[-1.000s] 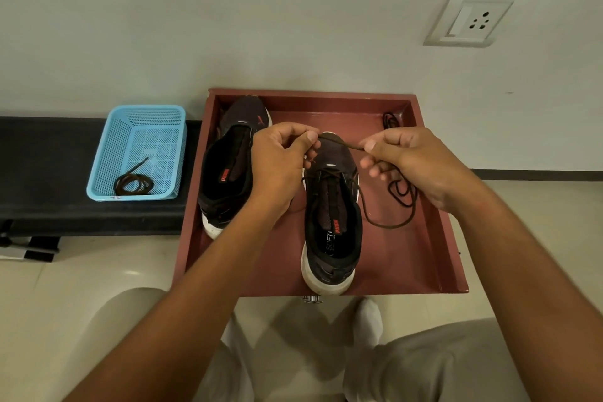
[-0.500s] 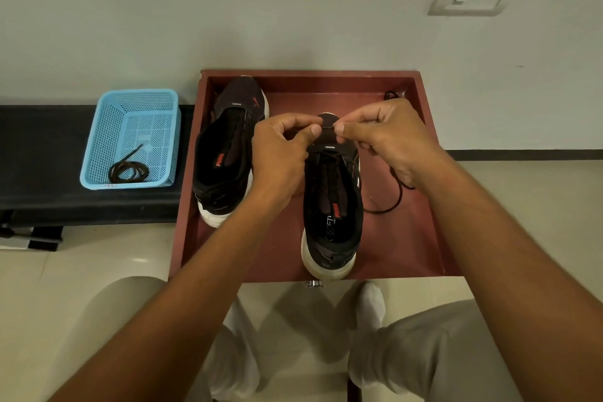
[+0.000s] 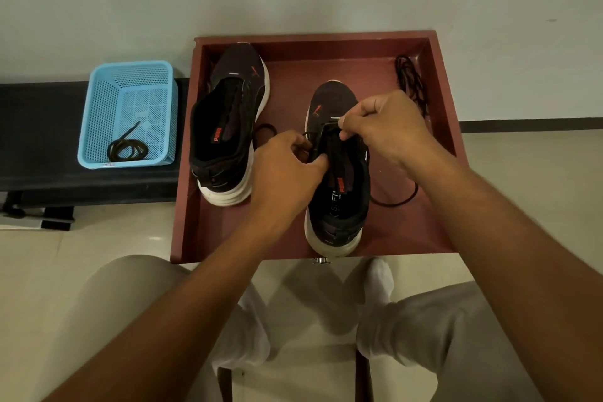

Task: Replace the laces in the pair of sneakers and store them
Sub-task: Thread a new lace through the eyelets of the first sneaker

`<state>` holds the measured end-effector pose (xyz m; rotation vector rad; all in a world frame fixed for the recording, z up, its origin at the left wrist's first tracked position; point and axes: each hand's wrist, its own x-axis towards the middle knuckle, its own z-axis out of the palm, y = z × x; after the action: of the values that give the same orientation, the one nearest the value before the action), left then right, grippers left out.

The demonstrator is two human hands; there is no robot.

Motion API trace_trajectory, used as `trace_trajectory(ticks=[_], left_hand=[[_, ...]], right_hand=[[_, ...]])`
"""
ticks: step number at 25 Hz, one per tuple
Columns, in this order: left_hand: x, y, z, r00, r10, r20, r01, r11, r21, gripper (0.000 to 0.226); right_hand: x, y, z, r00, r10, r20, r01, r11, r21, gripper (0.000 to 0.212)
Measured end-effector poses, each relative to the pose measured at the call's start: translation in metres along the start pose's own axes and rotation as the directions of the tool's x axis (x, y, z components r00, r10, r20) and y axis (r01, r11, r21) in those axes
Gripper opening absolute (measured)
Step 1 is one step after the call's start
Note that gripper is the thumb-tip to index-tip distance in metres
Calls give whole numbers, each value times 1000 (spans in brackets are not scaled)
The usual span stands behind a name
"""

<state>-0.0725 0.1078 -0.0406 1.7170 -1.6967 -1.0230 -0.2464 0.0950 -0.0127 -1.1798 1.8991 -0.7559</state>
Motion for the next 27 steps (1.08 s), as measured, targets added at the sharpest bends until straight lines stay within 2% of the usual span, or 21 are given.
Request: trace_trajectory(ticks=[5, 7, 9, 12, 14, 17, 19, 22, 27], left_hand=[[2, 3, 3, 993, 56, -104, -54, 998, 29, 14], [6, -1, 5, 997, -5, -80, 0, 998, -62, 14], [9, -5, 7, 993, -117, -28, 107, 967, -233, 15], [10, -3, 8, 952, -291, 94, 297, 808, -508, 13], [11, -1, 6, 914, -349, 206, 399, 691, -602, 13], [10, 0, 5, 869, -384, 312, 491, 585, -646, 14], [11, 0, 4, 850, -403, 340, 522, 548, -654, 15], [11, -1, 3, 845, -403, 351, 530, 545, -649, 17], [9, 2, 1, 843, -401, 359, 532, 527, -662, 16]], right_hand=[[-4, 2, 3, 999, -21, -30, 21, 999, -28, 15], [-6, 3, 5, 999, -33, -39, 31, 999, -33, 15], [-8, 4, 8, 998, -44, -48, 42, 998, -39, 15], [-8, 7, 11, 997, -44, -56, 43, 999, -16, 16], [-7, 9, 14, 997, -48, -63, 47, 999, -11, 16], [-8, 12, 18, 994, -91, -52, 88, 994, -69, 15], [-9, 12, 22, 988, -138, -62, 131, 985, -110, 13], [-11, 11, 28, 974, -204, -100, 188, 971, -148, 12], [-13, 9, 31, 968, -229, -103, 207, 959, -191, 11]])
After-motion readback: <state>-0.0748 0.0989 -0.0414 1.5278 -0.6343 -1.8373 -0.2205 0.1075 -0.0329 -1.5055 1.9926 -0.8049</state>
